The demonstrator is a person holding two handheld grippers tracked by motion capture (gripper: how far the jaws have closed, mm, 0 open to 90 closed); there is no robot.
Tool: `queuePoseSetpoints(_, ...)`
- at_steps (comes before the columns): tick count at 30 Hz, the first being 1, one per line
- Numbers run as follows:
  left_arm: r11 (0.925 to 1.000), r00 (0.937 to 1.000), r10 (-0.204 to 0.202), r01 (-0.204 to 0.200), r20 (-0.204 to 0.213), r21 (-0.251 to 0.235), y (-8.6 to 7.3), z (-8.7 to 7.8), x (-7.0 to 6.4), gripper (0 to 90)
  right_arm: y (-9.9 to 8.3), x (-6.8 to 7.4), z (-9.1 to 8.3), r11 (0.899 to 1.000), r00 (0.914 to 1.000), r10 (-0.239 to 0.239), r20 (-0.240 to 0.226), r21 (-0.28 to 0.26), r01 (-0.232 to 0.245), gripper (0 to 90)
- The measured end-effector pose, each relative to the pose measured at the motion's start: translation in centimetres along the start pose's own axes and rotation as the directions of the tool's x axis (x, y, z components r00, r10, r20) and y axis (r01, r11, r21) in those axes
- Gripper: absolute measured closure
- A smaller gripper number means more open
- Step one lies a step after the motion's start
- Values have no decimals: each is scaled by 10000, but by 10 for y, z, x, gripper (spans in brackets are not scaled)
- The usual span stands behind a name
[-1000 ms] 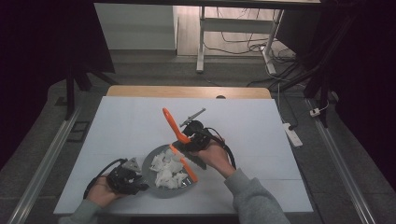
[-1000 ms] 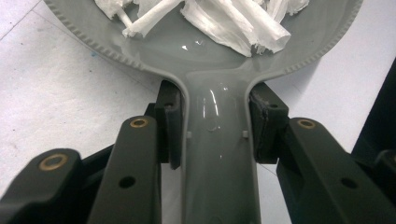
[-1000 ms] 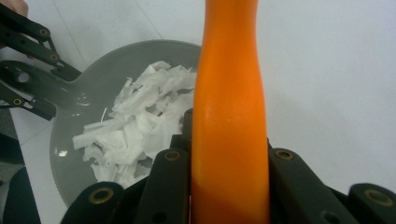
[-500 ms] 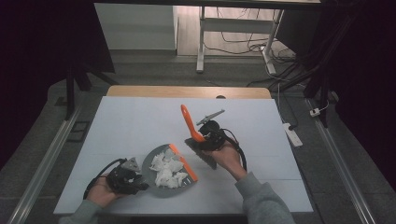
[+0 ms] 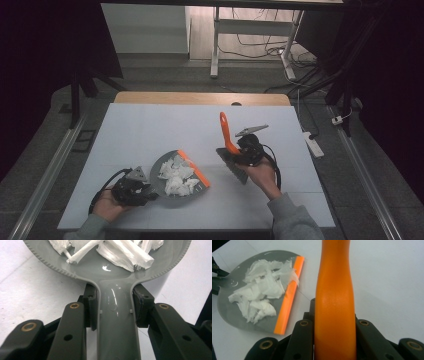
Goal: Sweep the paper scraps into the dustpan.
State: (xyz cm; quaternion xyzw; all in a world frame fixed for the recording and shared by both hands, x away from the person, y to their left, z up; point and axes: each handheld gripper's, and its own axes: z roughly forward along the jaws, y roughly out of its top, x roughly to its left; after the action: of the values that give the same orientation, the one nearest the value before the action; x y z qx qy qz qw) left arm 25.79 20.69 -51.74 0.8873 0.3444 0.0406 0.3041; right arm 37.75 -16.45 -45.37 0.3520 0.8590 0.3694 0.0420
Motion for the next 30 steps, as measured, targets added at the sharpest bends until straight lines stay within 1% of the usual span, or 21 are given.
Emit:
queuePoseSetpoints(3, 9997, 9998, -160, 157, -148, -196, 0, -3, 2, 624, -6, -4, -5, 9998, 9999, 131, 9, -157, -131, 770)
queuePoseSetpoints(6, 9980, 9986, -423, 408, -329, -477, -1, -6, 3, 624, -11, -8, -12, 9990, 9997, 259, -7, -368, -259, 770)
queuePoseSetpoints(10, 9942, 9953, -707, 649, -668, -852, -1, -10, 3, 624, -19, -13, -20, 9972, 9991, 425, -10, -618, -425, 770)
queuePoseSetpoints(14, 9897, 9915, -926, 816, -918, -1172, -1, -14, 0, 624, -26, -15, -26, 9963, 9987, 502, 80, -700, -495, 770)
queuePoseSetpoints(16, 9886, 9904, -1018, 903, -935, -1206, -1, -15, 0, 624, -28, -15, -29, 9957, 9986, 524, 109, -772, -514, 770)
queuePoseSetpoints(20, 9869, 9872, -1156, 1015, -1100, -1256, -2, -16, -1, 624, -34, -16, -34, 9952, 9986, 491, 205, -854, -472, 770)
queuePoseSetpoints(24, 9820, 9817, -1386, 1191, -1308, -1467, -3, -18, -2, 623, -40, -16, -36, 9957, 9988, 429, 216, -827, -410, 770)
queuePoseSetpoints(28, 9759, 9745, -1716, 1481, -1443, -1604, -4, -19, -3, 624, -45, -19, -40, 9949, 9986, 501, 138, -879, -487, 770)
queuePoseSetpoints(30, 9739, 9711, -1818, 1560, -1549, -1648, -4, -19, -4, 624, -47, -20, -41, 9940, 9984, 554, 80, -947, -544, 770)
